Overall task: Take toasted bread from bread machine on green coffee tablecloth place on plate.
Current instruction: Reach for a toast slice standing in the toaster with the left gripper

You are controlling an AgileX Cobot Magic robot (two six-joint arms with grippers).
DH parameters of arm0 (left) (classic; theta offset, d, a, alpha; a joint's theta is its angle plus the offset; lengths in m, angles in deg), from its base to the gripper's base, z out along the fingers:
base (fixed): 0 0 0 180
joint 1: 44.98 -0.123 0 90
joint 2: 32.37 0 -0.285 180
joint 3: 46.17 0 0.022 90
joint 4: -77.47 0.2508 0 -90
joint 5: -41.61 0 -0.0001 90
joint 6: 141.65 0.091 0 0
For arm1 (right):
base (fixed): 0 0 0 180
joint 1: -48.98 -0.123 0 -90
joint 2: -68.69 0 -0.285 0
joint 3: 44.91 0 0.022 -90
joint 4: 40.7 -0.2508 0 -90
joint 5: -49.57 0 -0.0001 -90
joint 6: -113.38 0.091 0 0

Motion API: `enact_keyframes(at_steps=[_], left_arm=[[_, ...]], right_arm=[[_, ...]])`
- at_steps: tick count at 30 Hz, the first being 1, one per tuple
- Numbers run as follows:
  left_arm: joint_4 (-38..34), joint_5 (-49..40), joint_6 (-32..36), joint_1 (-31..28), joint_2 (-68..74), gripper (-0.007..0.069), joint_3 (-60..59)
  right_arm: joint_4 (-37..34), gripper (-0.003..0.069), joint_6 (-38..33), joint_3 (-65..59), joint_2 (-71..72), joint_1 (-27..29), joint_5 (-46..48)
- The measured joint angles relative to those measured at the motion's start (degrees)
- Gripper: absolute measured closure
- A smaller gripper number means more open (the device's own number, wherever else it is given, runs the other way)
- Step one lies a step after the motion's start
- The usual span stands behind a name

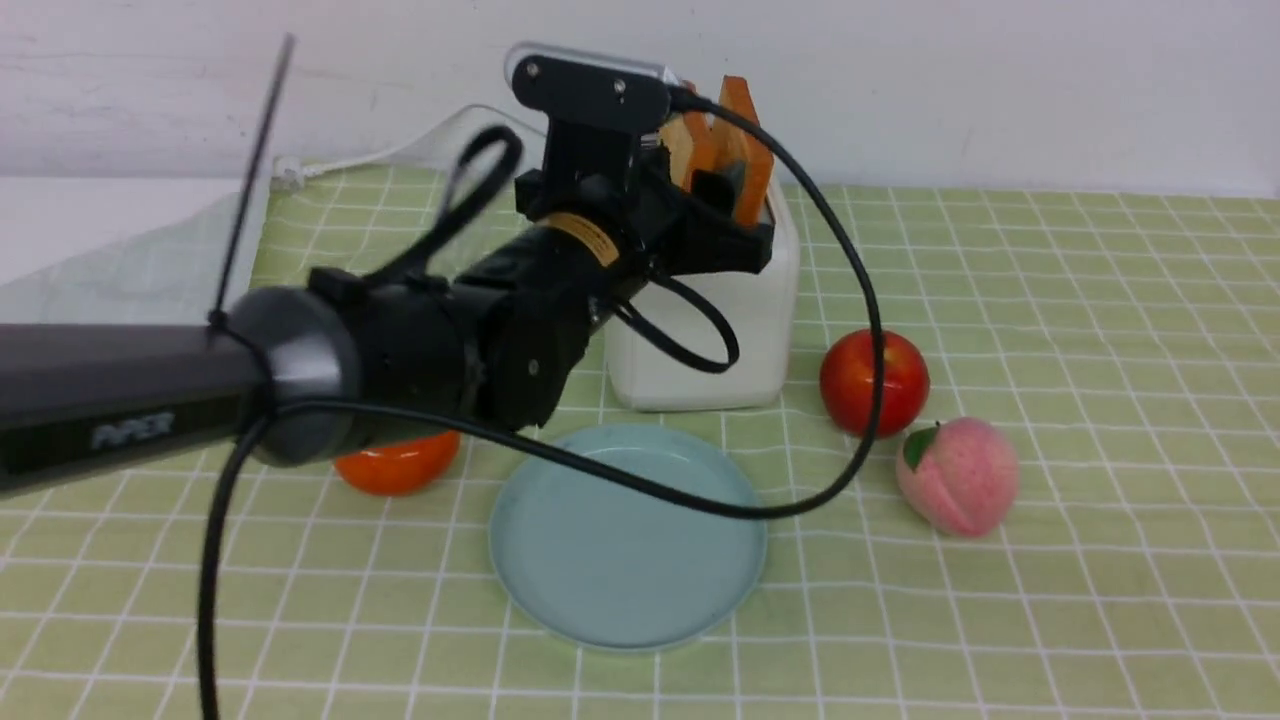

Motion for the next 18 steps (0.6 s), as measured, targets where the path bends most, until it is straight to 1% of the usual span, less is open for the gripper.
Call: enact_keyframes(at_steps=[3,8,10,13,15,16,18], left_arm=[[-0.07,1.74,-0.05,0.0,1.69,0.0197,0.92],[-2.15,0.89,0.51,-0.12,5.09,0.0197,5.92],[-4.45,-0.62,3.06,-0.34,6.95,0.0197,9.02],[-9.75,-2.45,8.55,-1.28,9.31,0.0197,12.75],[-11.74,-3.26,10.41,-1.63,10.03,0.0197,13.79],[-14.06,-4.06,12.43,-2.01,10.73,0.0197,14.66],[-15.8,-4.48,13.81,-2.23,11.15,0.0202,15.03]], right_arm=[[0.7,0.0657,0.05,0.0,-0.01,0.0,-1.28],[1.24,0.0657,0.05,0.0,-0.01,0.0,-1.99],[1.24,0.0657,0.05,0.0,-0.01,0.0,-2.01],[1.39,0.0657,0.05,0.0,-0.01,0.0,-2.09],[1.44,0.0657,0.05,0.0,-0.01,0.0,-2.09],[1.67,0.0657,0.05,0.0,-0.01,0.0,-2.17],[2.34,0.0657,0.05,0.0,-0.01,0.0,-2.32]])
